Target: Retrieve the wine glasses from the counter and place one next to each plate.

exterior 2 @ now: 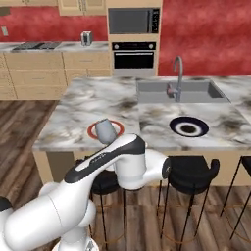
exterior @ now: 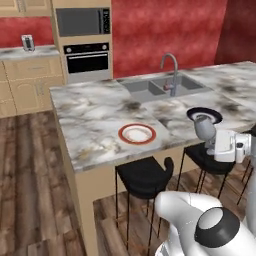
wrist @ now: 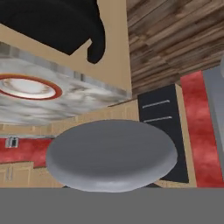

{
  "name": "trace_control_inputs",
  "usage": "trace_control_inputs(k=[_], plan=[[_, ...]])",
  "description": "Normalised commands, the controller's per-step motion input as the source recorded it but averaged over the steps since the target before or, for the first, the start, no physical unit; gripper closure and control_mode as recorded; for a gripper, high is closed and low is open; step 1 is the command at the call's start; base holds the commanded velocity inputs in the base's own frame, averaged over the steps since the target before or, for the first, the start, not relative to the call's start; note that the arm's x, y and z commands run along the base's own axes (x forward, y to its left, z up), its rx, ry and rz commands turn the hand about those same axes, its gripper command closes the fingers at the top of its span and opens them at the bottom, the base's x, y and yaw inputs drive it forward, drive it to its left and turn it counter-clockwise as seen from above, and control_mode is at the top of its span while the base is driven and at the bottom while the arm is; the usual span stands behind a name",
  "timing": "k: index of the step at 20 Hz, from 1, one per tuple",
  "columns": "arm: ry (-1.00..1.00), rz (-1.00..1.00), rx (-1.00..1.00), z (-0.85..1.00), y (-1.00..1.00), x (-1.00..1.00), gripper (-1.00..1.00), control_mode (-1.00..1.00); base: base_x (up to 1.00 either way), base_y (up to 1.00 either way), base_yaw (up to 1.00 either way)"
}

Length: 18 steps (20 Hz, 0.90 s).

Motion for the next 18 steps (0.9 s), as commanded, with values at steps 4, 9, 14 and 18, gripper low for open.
trace_control_inputs(k=[4, 9, 14, 18], plan=[[0.0, 0.0, 0.0, 0.0, 0.0, 0.0, 1.0, 1.0, -0.39, -0.64, 0.21], [0.0, 0.0, 0.0, 0.0, 0.0, 0.0, 1.0, 1.0, -0.3, -0.08, 0.24], [0.0, 0.0, 0.0, 0.0, 0.0, 0.0, 1.0, 1.0, 0.29, -0.36, 0.1], [0.0, 0.0, 0.0, 0.0, 0.0, 0.0, 1.0, 1.0, 0.69, -0.39, 0.1]])
